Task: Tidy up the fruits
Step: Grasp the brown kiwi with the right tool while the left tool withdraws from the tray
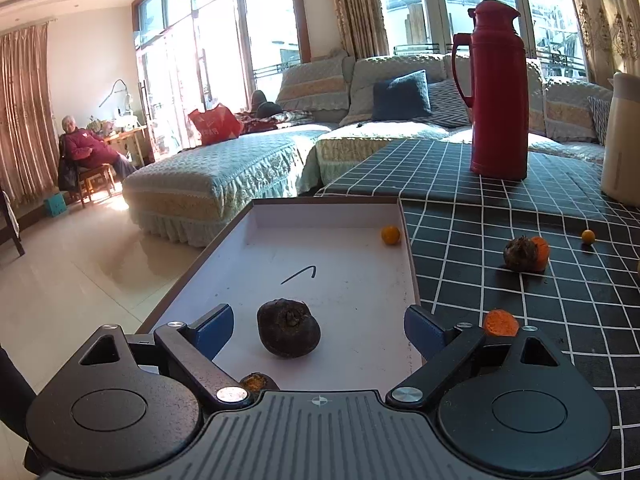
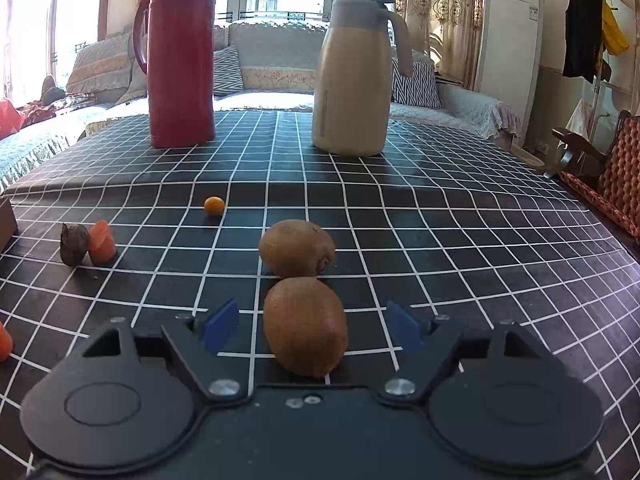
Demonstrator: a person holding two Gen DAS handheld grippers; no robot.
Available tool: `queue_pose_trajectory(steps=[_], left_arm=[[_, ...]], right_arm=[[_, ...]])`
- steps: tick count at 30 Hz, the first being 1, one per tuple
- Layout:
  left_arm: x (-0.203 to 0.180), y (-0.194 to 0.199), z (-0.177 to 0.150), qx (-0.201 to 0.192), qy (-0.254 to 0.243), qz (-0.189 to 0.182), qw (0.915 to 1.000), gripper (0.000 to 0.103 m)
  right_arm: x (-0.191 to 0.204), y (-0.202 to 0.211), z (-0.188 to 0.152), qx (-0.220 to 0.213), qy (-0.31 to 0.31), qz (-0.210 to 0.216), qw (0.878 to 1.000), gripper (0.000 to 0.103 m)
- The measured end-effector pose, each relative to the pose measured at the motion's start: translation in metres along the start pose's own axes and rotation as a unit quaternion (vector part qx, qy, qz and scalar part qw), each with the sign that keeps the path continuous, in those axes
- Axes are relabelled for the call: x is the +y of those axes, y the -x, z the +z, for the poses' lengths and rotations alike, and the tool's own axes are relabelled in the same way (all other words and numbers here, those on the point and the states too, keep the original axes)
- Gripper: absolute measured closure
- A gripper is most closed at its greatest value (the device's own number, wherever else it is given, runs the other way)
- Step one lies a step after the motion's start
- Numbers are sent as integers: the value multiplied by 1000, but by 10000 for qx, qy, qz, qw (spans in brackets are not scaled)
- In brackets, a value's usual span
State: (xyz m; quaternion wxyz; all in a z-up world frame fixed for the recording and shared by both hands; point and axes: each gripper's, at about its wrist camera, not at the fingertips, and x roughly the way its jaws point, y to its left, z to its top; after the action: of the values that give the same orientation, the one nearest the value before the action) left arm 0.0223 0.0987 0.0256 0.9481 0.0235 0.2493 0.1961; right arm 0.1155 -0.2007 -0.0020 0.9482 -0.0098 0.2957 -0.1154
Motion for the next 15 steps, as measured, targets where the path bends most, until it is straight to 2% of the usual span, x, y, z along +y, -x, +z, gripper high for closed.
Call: queue_pose_trajectory(steps=[6, 8, 9, 15], left_arm=[[1, 1, 0, -71, -5, 18, 10000, 11], [1, 0, 0, -87, -10, 31, 10000, 11], [1, 0, 0, -87, 0, 36, 10000, 11], [0, -1, 0, -102, 28, 55, 9999, 11]], right_arm=[[3, -25, -1, 317, 161, -42, 9994, 25], [2, -30, -2, 398, 136, 71, 9991, 42], [1, -31, -3, 443, 71, 192, 9988, 54], [-5, -27, -5, 372, -207, 339, 9985, 54]])
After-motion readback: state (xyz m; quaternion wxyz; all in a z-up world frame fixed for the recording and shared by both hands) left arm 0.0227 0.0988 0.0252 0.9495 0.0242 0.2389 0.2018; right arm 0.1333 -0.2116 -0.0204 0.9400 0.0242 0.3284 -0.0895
